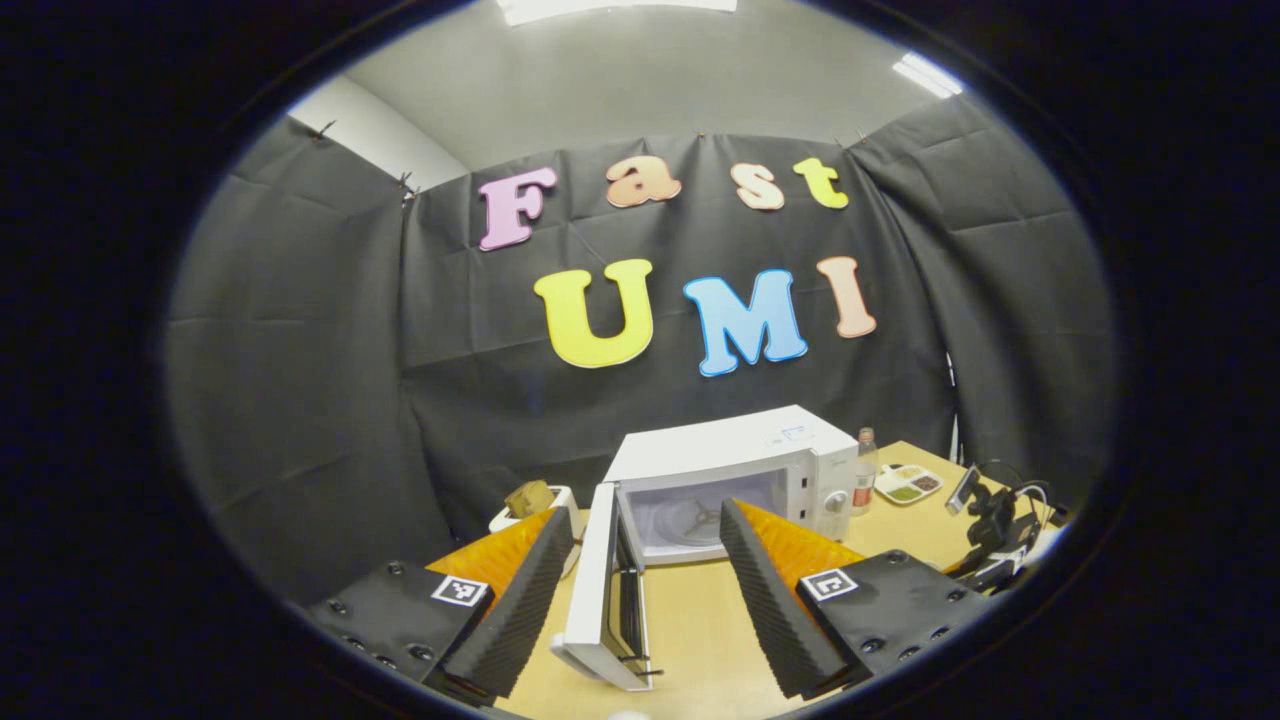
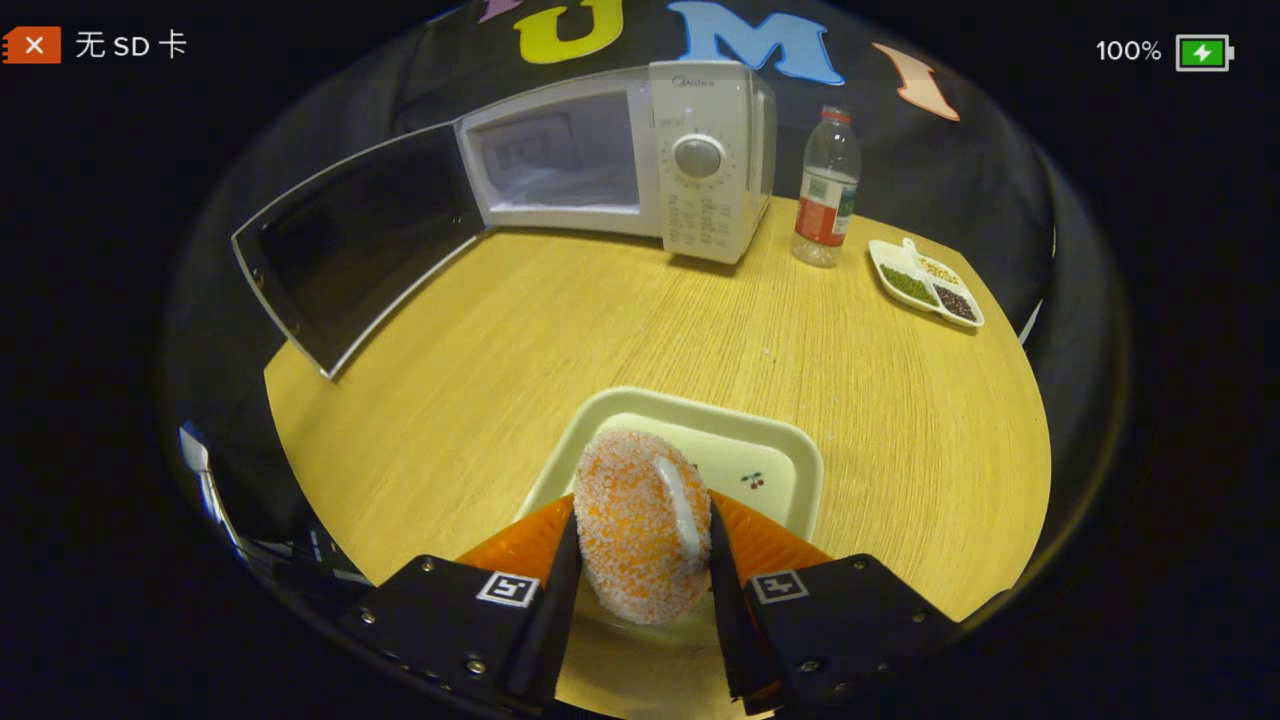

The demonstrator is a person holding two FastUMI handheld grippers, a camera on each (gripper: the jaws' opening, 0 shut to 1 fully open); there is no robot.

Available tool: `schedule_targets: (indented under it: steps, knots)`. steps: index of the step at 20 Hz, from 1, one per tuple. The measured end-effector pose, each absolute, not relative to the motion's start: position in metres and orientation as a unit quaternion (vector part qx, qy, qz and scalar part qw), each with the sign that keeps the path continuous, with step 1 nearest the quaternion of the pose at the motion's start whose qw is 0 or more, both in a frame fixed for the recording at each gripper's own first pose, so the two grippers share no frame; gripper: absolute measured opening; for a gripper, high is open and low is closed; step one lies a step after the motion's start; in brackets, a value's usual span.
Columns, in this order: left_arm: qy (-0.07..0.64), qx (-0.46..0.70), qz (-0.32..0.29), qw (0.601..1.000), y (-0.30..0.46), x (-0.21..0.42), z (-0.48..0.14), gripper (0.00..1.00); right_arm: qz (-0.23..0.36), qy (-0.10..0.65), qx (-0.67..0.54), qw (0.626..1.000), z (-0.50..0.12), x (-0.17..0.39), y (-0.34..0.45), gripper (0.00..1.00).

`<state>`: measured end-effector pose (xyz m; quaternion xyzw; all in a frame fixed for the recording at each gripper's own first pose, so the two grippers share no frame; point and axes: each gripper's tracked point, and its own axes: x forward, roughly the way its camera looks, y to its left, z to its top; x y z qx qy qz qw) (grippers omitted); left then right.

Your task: Open the microwave oven with the left hand, put the food in, and close the microwave oven.

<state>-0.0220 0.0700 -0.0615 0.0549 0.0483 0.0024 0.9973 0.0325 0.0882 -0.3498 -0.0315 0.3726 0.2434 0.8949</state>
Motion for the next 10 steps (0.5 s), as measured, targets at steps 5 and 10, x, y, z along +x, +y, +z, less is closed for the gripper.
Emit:
schedule_targets:
  steps: [5,10]
  knots:
    - [0.055,0.047,-0.006,0.997,0.080,-0.017,-0.077,0.98,0.273,0.308,0.038,0.911,-0.269,0.076,0.180,0.62]
    - [0.070,0.042,-0.002,0.997,0.107,-0.007,-0.095,0.96,0.260,0.263,0.106,0.923,-0.236,0.156,0.278,0.61]
